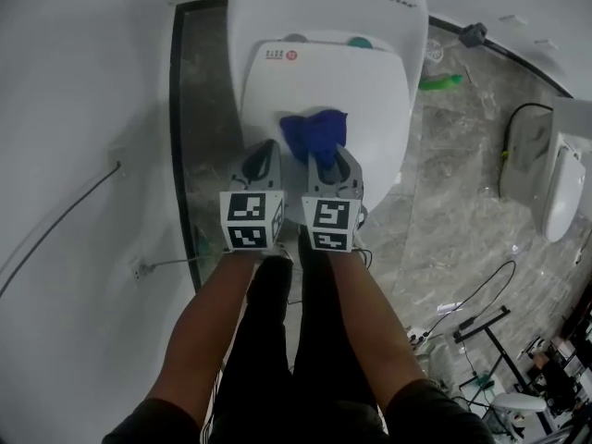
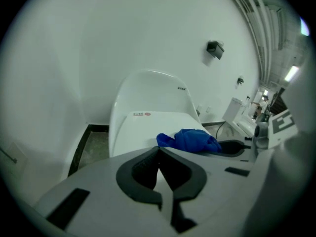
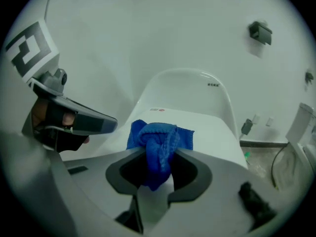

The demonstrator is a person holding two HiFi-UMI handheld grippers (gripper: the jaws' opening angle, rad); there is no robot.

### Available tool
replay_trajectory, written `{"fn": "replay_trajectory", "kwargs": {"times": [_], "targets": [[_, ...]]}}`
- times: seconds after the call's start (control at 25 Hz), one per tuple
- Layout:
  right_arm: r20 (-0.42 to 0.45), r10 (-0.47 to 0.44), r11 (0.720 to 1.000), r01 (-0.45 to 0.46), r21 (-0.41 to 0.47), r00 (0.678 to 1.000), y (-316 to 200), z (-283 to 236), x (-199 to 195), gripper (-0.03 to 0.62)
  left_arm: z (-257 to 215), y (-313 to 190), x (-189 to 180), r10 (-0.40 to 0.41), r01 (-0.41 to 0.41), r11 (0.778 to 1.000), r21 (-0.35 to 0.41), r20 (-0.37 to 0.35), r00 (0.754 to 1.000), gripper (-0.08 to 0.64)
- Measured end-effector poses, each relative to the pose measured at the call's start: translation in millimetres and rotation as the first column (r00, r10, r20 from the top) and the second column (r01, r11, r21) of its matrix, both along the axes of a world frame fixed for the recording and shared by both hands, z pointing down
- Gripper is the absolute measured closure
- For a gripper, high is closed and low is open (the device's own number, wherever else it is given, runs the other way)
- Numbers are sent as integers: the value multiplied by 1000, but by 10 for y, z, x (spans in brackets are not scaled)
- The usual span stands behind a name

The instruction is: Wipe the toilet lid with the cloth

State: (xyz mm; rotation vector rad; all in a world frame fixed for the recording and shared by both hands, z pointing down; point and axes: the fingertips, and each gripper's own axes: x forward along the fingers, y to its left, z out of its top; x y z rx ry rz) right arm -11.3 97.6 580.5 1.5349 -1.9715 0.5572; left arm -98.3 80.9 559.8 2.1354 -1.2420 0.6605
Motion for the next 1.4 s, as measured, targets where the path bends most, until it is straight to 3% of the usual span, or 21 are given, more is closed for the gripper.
{"fn": "replay_trajectory", "kwargs": {"times": [0.32,0.56,0.72,0.8,0.88,1.04,1.16,1.28,1.4], "targets": [[73,267,963,-269,10,961,395,92,1059,480,104,322,842,219,-218,976,-14,20,976,549],[120,483,875,-482,-36,867,719,270,1711,480,204,613,1246,342,-341,940,-24,26,939,549],[105,545,839,-540,-70,832,821,295,1930,480,198,680,1289,341,-341,940,-28,19,940,549],[105,519,855,-518,-40,848,776,179,1866,480,165,643,1183,299,-299,954,-23,-2,954,549],[111,442,894,-447,18,890,684,8,1624,480,79,577,1019,251,-251,968,5,-40,967,549],[109,237,965,-247,92,965,543,-255,794,480,-87,499,546,153,-149,987,63,-61,986,549],[83,78,991,-86,105,993,505,-309,37,480,-74,504,-3,-11,13,1000,19,-111,994,549],[43,-82,993,78,91,996,566,-252,-611,480,43,622,-585,-220,211,975,-72,-160,962,549],[-21,-195,980,196,39,981,716,-88,-959,479,166,806,-925,-297,286,953,-98,-124,947,549]]}}
